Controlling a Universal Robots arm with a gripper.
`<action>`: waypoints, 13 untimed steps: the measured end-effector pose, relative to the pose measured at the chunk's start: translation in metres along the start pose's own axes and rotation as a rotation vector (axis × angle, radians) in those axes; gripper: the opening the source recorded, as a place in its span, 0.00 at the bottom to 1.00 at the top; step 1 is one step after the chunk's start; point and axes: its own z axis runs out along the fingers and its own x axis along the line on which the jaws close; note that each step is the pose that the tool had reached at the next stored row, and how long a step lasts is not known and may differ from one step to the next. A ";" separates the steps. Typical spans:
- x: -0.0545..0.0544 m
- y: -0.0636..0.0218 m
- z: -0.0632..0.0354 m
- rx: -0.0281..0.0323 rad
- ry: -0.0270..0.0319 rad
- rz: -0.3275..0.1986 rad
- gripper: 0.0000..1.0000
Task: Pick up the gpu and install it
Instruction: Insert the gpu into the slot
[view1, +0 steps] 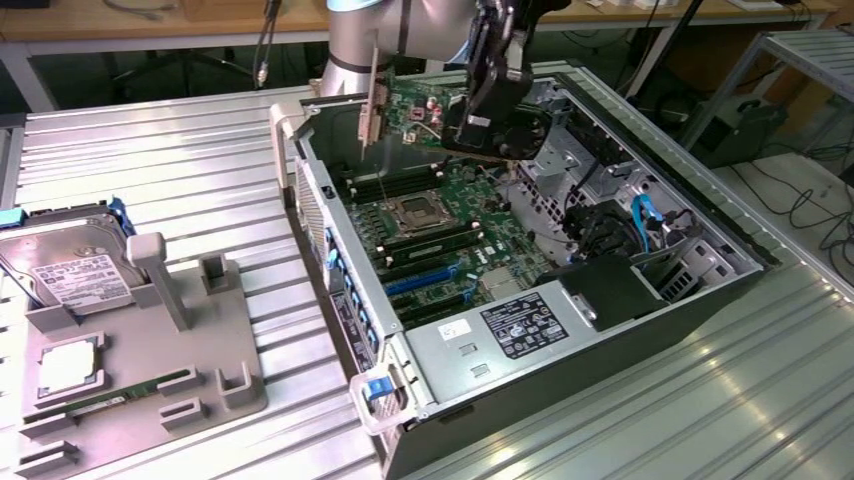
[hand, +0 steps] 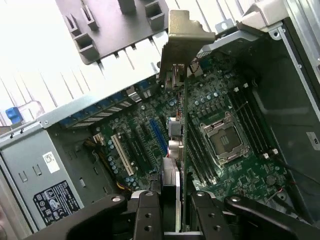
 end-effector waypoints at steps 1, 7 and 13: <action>0.000 0.0000 0.0002 -0.0009 0.0018 -0.023 0.27; 0.000 -0.0007 0.0014 0.0106 0.0007 -0.065 0.27; 0.000 -0.0008 0.0026 0.0609 -0.0062 -0.093 0.27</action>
